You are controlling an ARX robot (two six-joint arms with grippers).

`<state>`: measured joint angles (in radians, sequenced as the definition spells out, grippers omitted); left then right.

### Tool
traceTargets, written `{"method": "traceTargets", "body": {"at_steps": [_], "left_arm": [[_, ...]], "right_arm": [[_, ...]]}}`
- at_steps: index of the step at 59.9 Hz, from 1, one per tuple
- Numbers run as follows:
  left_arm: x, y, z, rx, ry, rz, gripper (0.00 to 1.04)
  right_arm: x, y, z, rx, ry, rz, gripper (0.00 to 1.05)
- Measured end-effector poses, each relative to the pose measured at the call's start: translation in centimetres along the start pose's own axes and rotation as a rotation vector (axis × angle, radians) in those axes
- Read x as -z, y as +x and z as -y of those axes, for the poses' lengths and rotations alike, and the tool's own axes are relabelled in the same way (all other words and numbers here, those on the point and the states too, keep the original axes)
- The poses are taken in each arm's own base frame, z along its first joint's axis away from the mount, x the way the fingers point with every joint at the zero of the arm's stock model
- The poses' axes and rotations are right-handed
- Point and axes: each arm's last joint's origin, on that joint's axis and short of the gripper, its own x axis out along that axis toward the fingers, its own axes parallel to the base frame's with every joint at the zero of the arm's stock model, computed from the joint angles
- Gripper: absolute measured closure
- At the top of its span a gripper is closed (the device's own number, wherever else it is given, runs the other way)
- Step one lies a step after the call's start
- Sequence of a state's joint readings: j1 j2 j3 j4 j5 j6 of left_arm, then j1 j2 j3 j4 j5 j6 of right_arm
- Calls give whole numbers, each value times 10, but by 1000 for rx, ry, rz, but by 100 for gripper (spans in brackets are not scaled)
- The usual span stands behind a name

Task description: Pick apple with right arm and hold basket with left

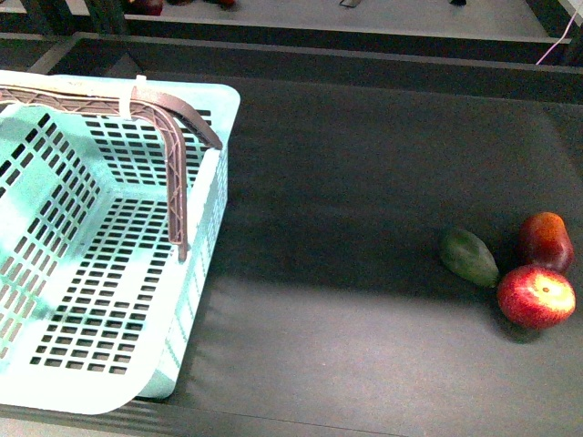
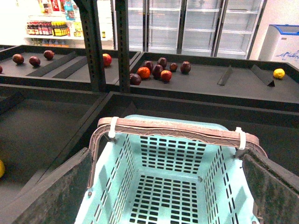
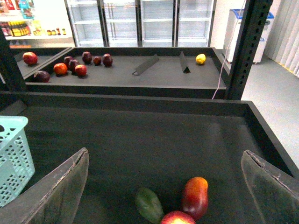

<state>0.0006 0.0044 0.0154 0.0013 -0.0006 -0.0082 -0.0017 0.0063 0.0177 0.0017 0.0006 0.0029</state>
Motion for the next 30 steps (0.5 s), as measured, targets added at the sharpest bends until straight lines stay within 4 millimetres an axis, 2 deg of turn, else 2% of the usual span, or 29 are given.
{"method": "traceTargets", "body": {"at_steps": [30], "left_arm": [[0,0,0,0,0,0,7]], "right_arm": [[0,0,0,0,0,0,9]]}}
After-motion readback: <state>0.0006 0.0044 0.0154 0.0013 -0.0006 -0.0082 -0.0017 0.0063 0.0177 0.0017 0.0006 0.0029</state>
